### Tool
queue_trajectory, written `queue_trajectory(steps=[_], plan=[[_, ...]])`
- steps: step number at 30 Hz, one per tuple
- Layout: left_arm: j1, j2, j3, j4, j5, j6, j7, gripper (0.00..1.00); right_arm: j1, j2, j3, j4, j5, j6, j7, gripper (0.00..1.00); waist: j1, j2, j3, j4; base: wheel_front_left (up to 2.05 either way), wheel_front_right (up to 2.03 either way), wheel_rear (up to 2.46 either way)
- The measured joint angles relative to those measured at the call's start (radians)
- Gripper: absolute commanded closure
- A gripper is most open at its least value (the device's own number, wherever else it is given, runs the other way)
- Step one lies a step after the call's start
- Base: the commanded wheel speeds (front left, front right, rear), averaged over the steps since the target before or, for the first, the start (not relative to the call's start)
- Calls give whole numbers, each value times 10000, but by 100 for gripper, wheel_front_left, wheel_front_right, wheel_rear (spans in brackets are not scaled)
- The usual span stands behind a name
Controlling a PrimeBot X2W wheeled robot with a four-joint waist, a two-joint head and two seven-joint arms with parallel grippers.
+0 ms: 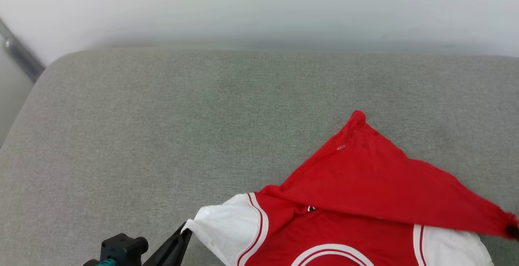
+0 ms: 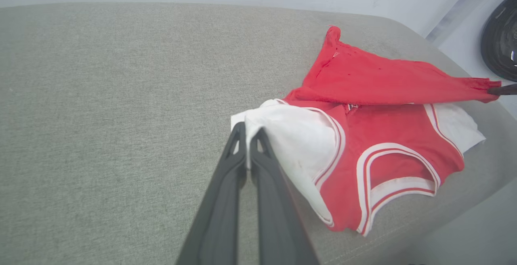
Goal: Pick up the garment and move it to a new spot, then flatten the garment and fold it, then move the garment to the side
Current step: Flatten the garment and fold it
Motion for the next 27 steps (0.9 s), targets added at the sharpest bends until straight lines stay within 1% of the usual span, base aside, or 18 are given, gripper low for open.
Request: queue_trajectory(steps=[2,3,5,8,9,10,13,16,20,21,24,27], plan=[[1,-23,27,48,-6,31,-38,100,512,332,-280,-261,-35,0,-58,100,0,0,-55,-83,0,0,0],[38,-127,15,221,-25,88,-161,100,1470,1064,-504,-598,-161,0,-207,100,1,0,-151,-234,0,0,0],[36,-167,-12,263,-23,88,-186,100,1685,1223,-451,-604,-186,0,-221,100,1,0,-176,-284,0,0,0],[35,-221,-50,293,-21,86,-196,100,1829,1260,-370,-600,-242,0,-314,100,1,0,-185,-328,0,0,0],[31,-228,-56,293,-21,86,-196,100,1829,1254,-349,-606,-247,0,-405,32,1,0,-180,-333,0,0,0],[28,-232,-61,291,-21,88,-194,100,1820,1243,-345,-606,-263,0,-466,0,2,0,-176,-334,0,0,0],[-15,-228,-82,270,-6,86,-182,100,1748,1126,-293,-704,-178,0,-637,0,2,0,-136,-304,0,0,0],[-57,-222,-107,221,19,75,-151,100,1434,899,-167,-1066,121,0,-662,0,2,0,-42,-231,0,0,0],[-177,-240,-171,130,67,27,-153,100,824,485,113,-1770,372,0,-594,0,2,0,161,-77,0,0,0],[-381,-316,-226,46,113,-31,-151,100,140,339,472,-2339,458,0,-368,0,3,0,382,105,0,0,0],[-592,-353,-274,90,192,-148,-121,100,-672,435,1127,-2731,349,0,-2,0,4,0,666,333,0,0,0],[-930,-422,-336,159,270,-284,-123,100,-1604,694,1787,-2681,253,0,424,0,4,0,988,605,0,0,0]])
